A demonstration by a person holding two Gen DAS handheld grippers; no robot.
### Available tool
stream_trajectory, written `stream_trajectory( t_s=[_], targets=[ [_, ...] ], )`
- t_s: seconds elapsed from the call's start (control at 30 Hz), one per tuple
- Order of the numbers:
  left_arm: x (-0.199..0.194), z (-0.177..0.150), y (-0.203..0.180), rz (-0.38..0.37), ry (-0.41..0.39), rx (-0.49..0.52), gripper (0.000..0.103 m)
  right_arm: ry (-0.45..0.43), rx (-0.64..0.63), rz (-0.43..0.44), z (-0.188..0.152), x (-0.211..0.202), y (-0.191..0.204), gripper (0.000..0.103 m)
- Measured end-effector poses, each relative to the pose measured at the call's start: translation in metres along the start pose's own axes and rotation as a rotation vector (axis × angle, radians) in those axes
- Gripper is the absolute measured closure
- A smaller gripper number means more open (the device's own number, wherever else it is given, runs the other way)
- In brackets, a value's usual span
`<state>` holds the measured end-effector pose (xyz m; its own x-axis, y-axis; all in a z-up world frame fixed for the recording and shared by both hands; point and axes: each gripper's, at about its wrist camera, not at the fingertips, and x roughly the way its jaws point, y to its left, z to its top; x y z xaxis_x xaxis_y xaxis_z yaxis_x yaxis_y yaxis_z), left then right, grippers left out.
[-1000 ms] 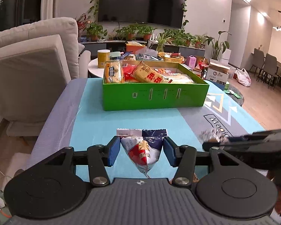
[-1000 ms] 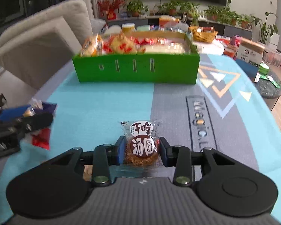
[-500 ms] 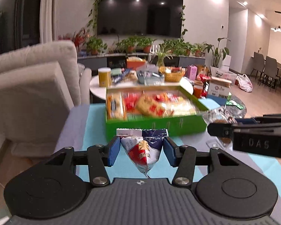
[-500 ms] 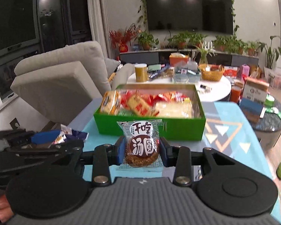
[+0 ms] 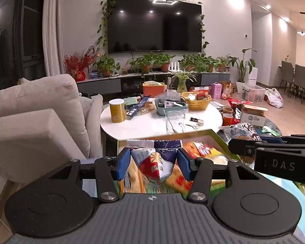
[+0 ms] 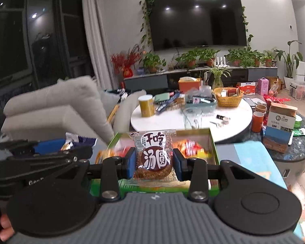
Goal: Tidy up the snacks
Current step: 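Carry both packs over the green box and open both tools to drop them in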
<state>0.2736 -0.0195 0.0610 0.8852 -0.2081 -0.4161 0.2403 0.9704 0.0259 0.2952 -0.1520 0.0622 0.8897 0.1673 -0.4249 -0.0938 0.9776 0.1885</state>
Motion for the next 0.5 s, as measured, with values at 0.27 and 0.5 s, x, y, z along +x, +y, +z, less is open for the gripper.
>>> stream_trajectory(
  t_s=[0.27, 0.5],
  targets=[
    [0.08, 0.009, 0.004, 0.032, -0.008, 0.01, 0.055, 0.039, 0.048, 0.022, 0.006, 0.071, -0.013, 0.052],
    [0.138, 0.008, 0.013, 0.04, 0.04, -0.012, 0.055, 0.076, 0.078, 0.034, 0.004, 0.112, -0.021, 0.052]
  ],
)
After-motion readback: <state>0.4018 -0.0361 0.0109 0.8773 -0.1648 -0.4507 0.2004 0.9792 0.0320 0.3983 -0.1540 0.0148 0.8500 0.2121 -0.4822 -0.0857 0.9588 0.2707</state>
